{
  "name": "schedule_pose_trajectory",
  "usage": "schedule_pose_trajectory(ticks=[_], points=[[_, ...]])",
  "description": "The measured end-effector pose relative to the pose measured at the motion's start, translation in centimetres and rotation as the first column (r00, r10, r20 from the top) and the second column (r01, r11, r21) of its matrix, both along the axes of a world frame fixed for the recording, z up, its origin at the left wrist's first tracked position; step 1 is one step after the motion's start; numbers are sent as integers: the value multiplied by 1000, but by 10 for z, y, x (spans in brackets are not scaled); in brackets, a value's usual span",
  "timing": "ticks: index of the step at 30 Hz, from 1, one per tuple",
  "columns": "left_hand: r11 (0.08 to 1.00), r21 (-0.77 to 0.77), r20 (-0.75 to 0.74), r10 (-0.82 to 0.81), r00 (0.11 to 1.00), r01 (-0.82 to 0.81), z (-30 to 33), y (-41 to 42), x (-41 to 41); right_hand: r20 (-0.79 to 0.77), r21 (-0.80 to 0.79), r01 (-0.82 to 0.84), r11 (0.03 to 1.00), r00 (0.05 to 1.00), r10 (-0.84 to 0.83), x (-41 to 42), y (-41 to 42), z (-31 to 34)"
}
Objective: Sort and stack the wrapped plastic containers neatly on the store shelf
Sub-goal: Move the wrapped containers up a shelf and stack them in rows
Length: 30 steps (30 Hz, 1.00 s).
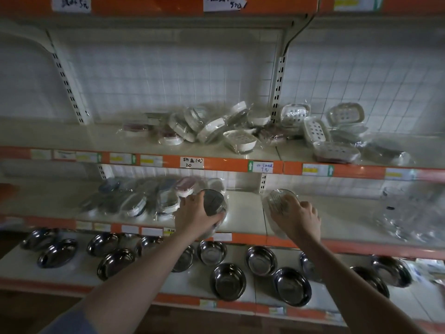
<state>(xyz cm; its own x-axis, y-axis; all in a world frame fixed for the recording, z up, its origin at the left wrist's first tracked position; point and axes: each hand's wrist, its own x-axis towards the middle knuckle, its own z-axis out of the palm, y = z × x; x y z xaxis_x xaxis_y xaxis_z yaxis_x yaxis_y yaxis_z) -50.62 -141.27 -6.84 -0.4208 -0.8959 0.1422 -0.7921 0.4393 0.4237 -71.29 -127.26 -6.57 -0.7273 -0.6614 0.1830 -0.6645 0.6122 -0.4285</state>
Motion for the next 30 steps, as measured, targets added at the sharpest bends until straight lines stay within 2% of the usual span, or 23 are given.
schedule_pose_trajectory(ticks=[6, 15, 23, 30], points=[[999, 48, 37, -9, 999, 7, -40, -10, -35, 75, 25, 24, 999, 997, -26, -25, -11, -44], [989, 131, 87, 59, 994, -71, -94, -37, -113, 158, 132, 18, 991, 987, -39, -90, -47, -107], [977, 168, 90, 114, 989, -128, -147, -73, -184, 176, 175, 9, 984, 984, -41, -161, -90, -157], [972, 213, 130, 68, 989, -95, -204, -111, -222, 148, 226, -8, 974, 989, -26, -188, -132, -213]])
